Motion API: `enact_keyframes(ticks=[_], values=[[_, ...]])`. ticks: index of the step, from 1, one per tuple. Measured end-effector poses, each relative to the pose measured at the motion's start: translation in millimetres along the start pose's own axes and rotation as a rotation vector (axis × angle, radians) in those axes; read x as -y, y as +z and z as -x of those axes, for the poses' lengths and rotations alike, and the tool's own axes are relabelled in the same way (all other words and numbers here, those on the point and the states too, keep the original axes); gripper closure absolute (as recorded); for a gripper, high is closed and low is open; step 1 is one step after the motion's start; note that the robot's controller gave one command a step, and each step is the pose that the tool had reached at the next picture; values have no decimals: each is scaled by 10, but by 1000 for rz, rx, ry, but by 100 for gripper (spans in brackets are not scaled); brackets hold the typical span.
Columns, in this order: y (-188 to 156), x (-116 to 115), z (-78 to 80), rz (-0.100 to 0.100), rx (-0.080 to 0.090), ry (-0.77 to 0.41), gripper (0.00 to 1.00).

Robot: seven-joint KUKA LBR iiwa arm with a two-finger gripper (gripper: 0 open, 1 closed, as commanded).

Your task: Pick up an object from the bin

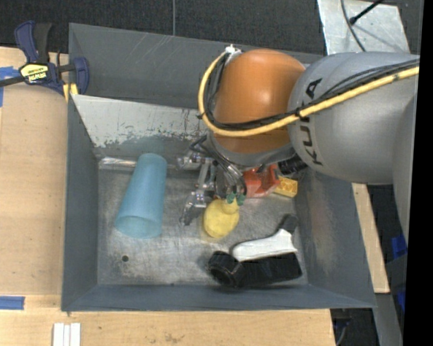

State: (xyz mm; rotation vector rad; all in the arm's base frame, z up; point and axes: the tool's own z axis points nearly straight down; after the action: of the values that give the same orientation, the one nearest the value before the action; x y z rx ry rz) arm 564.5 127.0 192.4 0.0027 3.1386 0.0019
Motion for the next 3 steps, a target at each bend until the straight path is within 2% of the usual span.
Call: enact_keyframes(ticks=[1,2,3], values=[[0,0,0,0,0,0,0],[-53,355,-95,1,-2,57,0],[263,536,175,-1,7,-25,0]])
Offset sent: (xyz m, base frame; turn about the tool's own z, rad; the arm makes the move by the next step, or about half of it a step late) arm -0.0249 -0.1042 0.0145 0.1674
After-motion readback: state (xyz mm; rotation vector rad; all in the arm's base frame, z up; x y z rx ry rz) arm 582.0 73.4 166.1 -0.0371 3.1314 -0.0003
